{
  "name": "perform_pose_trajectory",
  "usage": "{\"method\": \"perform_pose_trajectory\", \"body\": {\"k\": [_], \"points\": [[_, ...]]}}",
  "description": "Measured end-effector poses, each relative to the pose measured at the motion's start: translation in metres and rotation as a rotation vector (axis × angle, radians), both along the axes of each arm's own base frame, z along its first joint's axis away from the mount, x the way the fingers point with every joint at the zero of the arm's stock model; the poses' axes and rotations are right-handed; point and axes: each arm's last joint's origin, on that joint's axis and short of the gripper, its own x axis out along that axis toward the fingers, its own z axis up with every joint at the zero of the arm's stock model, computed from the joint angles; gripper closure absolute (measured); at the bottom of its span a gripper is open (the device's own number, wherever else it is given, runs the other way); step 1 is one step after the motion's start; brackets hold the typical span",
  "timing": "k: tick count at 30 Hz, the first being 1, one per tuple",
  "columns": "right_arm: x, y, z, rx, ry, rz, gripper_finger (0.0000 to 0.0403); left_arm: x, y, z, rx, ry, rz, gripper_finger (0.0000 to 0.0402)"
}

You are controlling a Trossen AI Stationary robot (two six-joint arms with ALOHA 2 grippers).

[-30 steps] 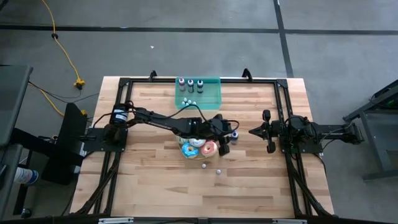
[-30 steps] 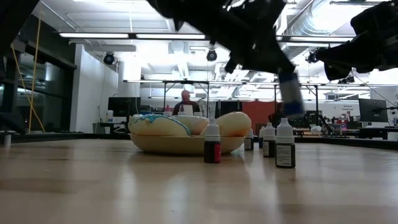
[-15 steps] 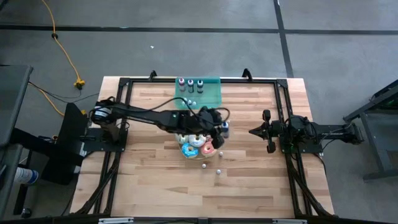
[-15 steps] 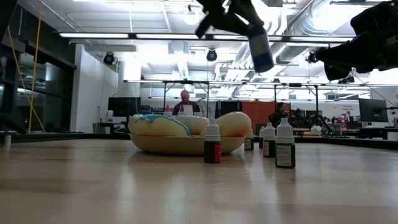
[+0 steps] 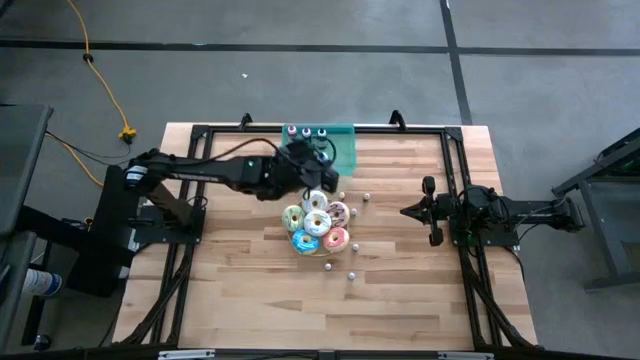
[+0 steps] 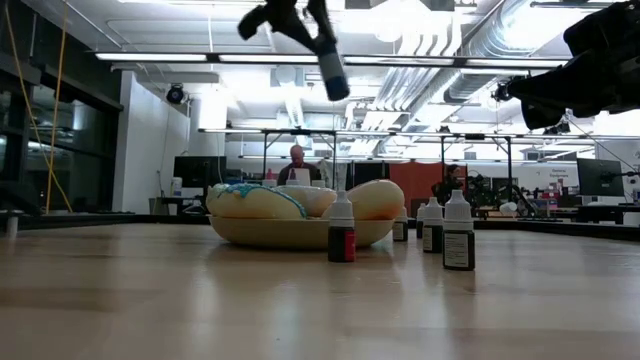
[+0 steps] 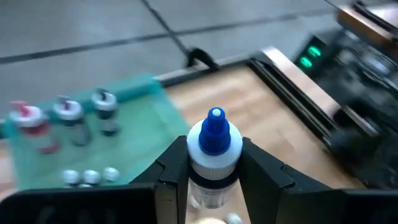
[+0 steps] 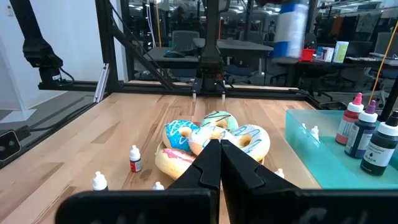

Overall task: Pick & Place food coloring
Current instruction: Put the large blue food coloring bottle into the green container

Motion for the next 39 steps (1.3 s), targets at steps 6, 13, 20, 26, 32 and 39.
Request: {"method": "perform_pose_trajectory", "body": {"k": [6,13,20,26,32,39], "points": [[0.000,0.000,0.000,0.000,0.000,0.000,0.0402,-0.004,0.027,0.001,0.013,0.001,0.105,0.0305],[0.000,0.000,0.000,0.000,0.000,0.000,0.0402,0.004,0.057,-0.014,0.022,0.057,0.182,0.0305],[0.000,0.000,0.000,0.000,0.000,0.000,0.0402,0.029,0.083,-0.035,0.043,0.141,0.148,0.0305],[0.000,0.000,0.000,0.000,0.000,0.000,0.0402,0.059,0.099,-0.037,0.082,0.178,0.188,0.0305],[0.000,0.000,0.000,0.000,0.001,0.000,0.0402,0.088,0.110,-0.055,0.097,0.270,0.222,0.0305],[0.000,0.000,0.000,0.000,0.006,0.000,0.0402,0.113,0.128,-0.093,0.051,0.303,0.254,0.0305]]}}
